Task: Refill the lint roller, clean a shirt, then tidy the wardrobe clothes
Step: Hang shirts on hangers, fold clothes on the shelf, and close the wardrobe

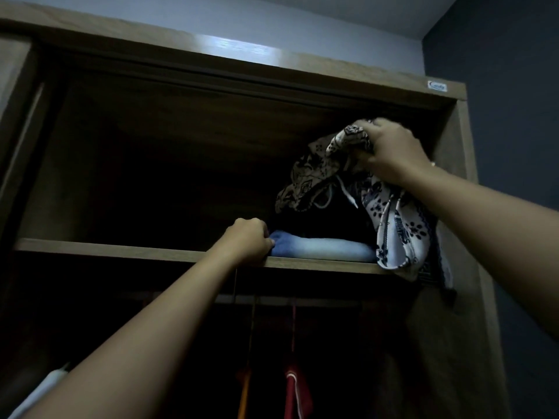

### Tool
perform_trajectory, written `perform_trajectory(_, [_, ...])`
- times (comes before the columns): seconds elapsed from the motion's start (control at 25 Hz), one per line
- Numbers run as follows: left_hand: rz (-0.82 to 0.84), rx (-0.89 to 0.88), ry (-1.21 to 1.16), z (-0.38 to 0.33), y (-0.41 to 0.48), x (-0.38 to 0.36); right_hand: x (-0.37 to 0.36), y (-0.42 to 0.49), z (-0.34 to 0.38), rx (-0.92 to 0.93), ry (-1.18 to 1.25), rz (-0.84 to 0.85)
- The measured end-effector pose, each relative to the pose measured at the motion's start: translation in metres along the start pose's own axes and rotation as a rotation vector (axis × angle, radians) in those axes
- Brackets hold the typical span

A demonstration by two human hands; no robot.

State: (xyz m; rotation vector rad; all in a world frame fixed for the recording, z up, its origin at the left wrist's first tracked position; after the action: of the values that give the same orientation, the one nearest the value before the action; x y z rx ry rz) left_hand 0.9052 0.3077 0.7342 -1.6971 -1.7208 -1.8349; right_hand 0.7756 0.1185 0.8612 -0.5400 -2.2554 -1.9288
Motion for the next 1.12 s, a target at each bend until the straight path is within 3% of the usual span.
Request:
perform_trajectory(0.12, [0.005, 0.006, 0.003, 0.001, 0.001, 0.002, -0.013, -0.009, -0.009, -0.134, -0.001, 0.146])
perform_trajectory(0.24, [0.007, 0.015, 0.001, 0.001, 0.000, 0.003, -0.013, -0.009, -0.008, -0.118, -0.221, 0.134])
perform_trajectory(0.44, [0.048, 0.048, 0.035, -0.002, 0.004, 0.007, -0.015, -0.007, -0.007, -0.192, -0.083, 0.132])
perform_trajectory(0.8, [0.025, 0.041, -0.001, -0.024, 0.034, 0.018, -0.045, -0.028, 0.014, 0.033, 0.052, 0.460])
perform_trajectory(0.92, [0.126, 0.038, 0.035, -0.031, 0.040, 0.012, -0.056, -0.044, 0.018, 0.125, 0.004, 0.628])
perform_trajectory(1.12, [0.393, -0.040, 0.265, -0.019, 0.033, -0.008, -0.085, -0.044, 0.035, 0.062, 0.013, 0.755])
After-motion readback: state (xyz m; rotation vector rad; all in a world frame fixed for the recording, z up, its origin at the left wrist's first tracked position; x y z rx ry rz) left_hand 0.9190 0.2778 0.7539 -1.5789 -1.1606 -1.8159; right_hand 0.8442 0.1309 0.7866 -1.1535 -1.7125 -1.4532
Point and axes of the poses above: each hand's wrist, its own y-axis towards the middle knuckle, its own x-axis out of the back of the hand, z = x × y, the point moved 4 cm from there along y, towards the middle knuckle, and after that the axes turned 5 degrees about z, right-handed, at the moved point
